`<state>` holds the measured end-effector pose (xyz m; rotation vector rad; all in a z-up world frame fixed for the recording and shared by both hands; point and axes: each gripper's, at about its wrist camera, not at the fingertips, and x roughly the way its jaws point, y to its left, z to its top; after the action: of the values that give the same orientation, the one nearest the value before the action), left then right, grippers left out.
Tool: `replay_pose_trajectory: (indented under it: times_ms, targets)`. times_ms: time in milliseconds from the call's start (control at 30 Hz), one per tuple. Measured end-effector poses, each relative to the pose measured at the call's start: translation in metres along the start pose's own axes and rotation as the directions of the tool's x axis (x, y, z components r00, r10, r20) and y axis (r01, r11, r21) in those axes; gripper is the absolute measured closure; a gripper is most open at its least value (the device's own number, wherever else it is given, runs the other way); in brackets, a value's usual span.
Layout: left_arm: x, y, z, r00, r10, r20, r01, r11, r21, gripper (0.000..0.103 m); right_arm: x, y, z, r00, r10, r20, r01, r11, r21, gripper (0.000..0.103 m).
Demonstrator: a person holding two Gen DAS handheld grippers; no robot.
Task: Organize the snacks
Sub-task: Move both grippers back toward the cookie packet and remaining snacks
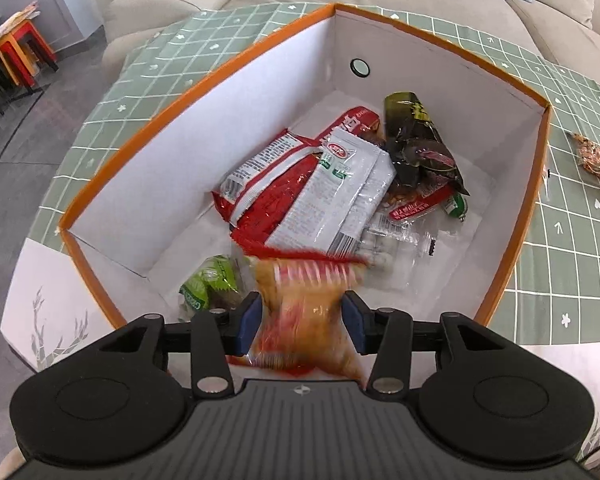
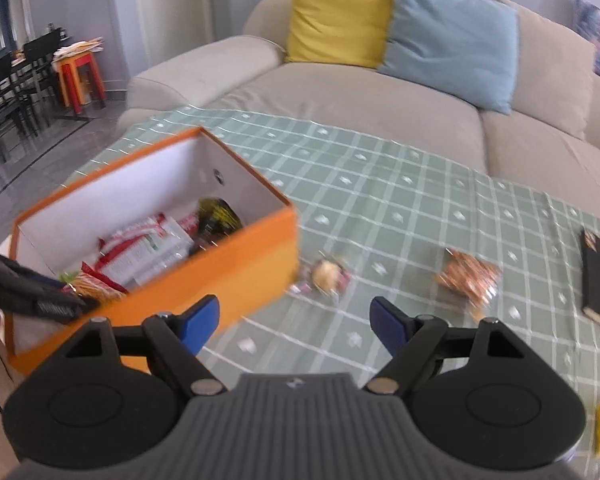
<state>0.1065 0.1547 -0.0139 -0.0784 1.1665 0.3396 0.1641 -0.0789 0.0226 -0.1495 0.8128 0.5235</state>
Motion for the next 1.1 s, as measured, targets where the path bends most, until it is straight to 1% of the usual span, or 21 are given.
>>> replay_pose_trajectory:
  times_ms: [67,100,133,233,300,367,433,567,633,733,800,867,967,1100]
  targets:
    - [-0.005,-0.001,0.0,1.0,0.018,0.017,-0.018,1.0,0.0,0.041,-0.006,-0.011,-0.011,1.0,-0.015,-0.006,0.015,1.0,0.021,0.023]
    - [-0.008,-0.001,0.0,0.999,0.022,0.029,-0.022,1.0,0.001,0.032,-0.01,-0.016,-0.016,1.0,-0.02,-0.007,0.02,0.999,0.032,0.023]
    - [-0.013,-0.002,-0.001,0.999,0.019,0.045,-0.019,1.0,0.002,0.026,-0.014,-0.022,-0.022,1.0,-0.025,-0.01,0.026,0.999,0.046,0.023]
    - [-0.028,-0.009,-0.001,0.995,0.012,0.103,-0.013,1.0,0.011,0.025,-0.021,-0.038,-0.032,0.999,-0.045,-0.01,0.045,0.996,0.077,0.023]
    - [-0.042,-0.016,-0.002,0.986,0.02,0.163,-0.024,1.0,0.018,0.025,-0.026,-0.048,-0.038,0.998,-0.065,-0.006,0.065,0.993,0.101,0.023]
    - [-0.056,-0.026,-0.003,0.973,0.015,0.229,-0.024,0.999,0.036,0.023,-0.032,-0.058,-0.039,0.997,-0.079,0.001,0.078,0.989,0.127,0.022]
    - [-0.07,-0.038,-0.002,0.959,-0.013,0.284,-0.005,0.998,0.062,0.023,-0.039,-0.066,-0.041,0.995,-0.094,0.016,0.091,0.984,0.15,0.021]
    - [-0.093,-0.062,0.0,0.919,-0.103,0.381,0.064,0.991,0.114,0.02,-0.053,-0.078,-0.043,0.99,-0.129,0.064,0.116,0.979,0.17,0.016]
    - [-0.099,-0.077,0.002,0.899,-0.153,0.41,0.102,0.984,0.143,0.019,-0.056,-0.084,-0.045,0.986,-0.145,0.083,0.128,0.975,0.181,0.015]
    - [-0.1,-0.096,0.003,0.886,-0.223,0.406,0.165,0.971,0.174,0.019,-0.058,-0.092,-0.048,0.982,-0.164,0.095,0.143,0.969,0.2,0.007]
    - [-0.096,-0.109,0.004,0.879,-0.267,0.395,0.203,0.959,0.197,0.019,-0.056,-0.097,-0.05,0.979,-0.184,0.087,0.163,0.964,0.211,0.007]
    - [-0.089,-0.121,0.003,0.876,-0.295,0.381,0.225,0.949,0.219,0.019,-0.052,-0.103,-0.053,0.976,-0.207,0.071,0.187,0.957,0.222,0.007]
    - [-0.079,-0.14,-0.002,0.885,-0.311,0.346,0.234,0.94,0.247,0.019,-0.045,-0.112,-0.058,0.971,-0.236,0.038,0.22,0.945,0.242,0.007]
    - [-0.06,-0.157,-0.009,0.902,-0.288,0.323,0.204,0.941,0.27,0.019,-0.033,-0.121,-0.066,0.963,-0.268,0.001,0.26,0.932,0.251,0.007]
